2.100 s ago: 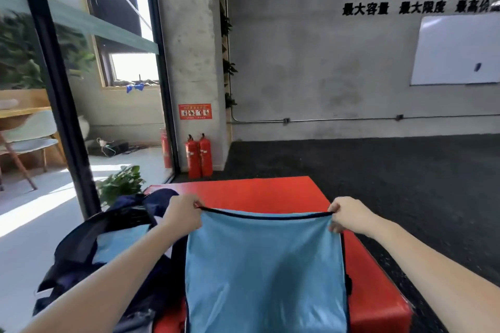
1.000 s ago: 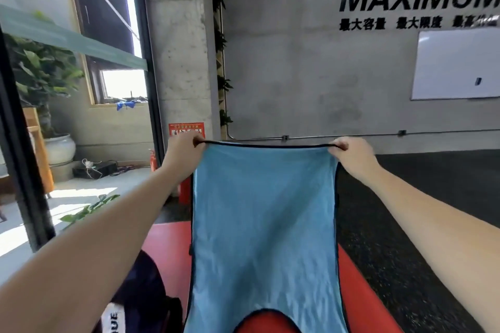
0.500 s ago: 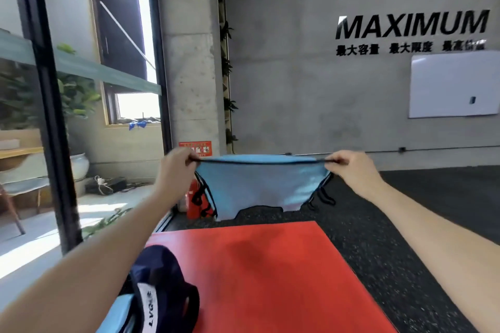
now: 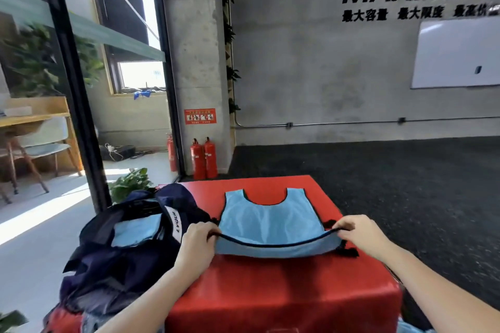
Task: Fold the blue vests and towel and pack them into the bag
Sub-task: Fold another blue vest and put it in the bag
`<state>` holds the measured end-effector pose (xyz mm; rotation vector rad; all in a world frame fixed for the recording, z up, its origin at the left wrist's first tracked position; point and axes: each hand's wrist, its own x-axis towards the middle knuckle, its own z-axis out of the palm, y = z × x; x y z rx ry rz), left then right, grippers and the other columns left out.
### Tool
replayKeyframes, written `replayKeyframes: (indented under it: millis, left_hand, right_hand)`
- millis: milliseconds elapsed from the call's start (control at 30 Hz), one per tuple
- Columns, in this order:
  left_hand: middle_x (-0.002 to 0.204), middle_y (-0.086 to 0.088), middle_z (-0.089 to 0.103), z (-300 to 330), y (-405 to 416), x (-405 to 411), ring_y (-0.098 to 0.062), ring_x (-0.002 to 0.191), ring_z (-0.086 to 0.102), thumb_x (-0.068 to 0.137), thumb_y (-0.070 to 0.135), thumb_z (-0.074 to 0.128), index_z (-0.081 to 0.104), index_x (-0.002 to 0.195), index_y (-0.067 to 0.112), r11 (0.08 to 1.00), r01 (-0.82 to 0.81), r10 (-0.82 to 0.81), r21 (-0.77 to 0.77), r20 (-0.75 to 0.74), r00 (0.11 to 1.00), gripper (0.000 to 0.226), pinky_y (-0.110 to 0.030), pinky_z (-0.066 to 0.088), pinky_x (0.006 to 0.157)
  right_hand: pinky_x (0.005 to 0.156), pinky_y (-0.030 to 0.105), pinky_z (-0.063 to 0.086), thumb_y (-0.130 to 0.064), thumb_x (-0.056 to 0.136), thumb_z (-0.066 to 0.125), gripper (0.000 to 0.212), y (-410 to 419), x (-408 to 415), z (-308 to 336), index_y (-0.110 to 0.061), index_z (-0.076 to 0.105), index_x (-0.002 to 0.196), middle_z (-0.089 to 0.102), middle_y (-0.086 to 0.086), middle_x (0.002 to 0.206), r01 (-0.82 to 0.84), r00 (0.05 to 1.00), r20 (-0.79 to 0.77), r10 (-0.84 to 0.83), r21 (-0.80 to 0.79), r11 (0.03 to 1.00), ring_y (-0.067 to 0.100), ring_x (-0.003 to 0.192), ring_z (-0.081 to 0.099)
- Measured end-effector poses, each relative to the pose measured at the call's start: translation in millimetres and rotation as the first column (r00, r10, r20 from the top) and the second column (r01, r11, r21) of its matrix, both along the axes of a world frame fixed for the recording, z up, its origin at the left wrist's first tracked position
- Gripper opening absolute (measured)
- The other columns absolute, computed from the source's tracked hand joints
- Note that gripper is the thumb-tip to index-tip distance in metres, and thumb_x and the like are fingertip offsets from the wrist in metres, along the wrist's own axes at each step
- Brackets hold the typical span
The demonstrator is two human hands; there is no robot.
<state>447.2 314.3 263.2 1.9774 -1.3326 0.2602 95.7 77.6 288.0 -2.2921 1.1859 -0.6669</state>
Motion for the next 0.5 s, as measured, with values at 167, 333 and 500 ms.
replayKeyframes:
  millis: [167, 333, 500]
  left_hand:
    - [0.084, 0.015, 0.069, 23, 10, -26, 0.002, 0.083, 0.062, 0.096, 0.012, 0.058, 0.063, 0.091, 0.031, 0.990, 0.044, -0.074, -0.136, -0.219, 0.973, 0.020, -0.018, 0.042, 0.072]
    - [0.083, 0.013, 0.069, 36, -2, -23, -0.001, 0.081, 0.062, 0.099, 0.016, 0.057, 0.064, 0.094, 0.031, 0.980, 0.041, -0.089, -0.193, -0.243, 0.966, 0.018, -0.020, 0.043, 0.070]
    - [0.094, 0.013, 0.070, 21, -39, 1, -0.006, 0.091, 0.064, 0.095, 0.003, 0.049, 0.067, 0.102, 0.032, 0.995, 0.016, -0.044, -0.098, -0.290, 0.956, 0.034, -0.018, 0.045, 0.075]
  right_hand:
    - [0.068, 0.006, 0.041, -0.014, 0.082, 0.079, 0.019, 12, -21, 21, -0.033, 0.077, 0.079, 0.072, -0.024, 0.074, 0.027, 0.996, 0.090, -0.024, -0.031, 0.999, -0.010, 0.076, 0.064]
    - [0.061, 0.017, 0.044, -0.019, 0.085, 0.078, 0.016, -3, -23, 39, -0.033, 0.076, 0.078, 0.072, -0.017, 0.071, 0.045, 0.986, 0.160, -0.042, -0.013, 0.999, -0.003, 0.062, 0.061]
    - [0.062, 0.021, 0.049, -0.012, 0.090, 0.071, 0.014, -37, 1, 30, -0.025, 0.075, 0.087, 0.073, -0.004, 0.067, 0.031, 0.989, 0.142, -0.034, 0.022, 0.999, 0.012, 0.050, 0.065]
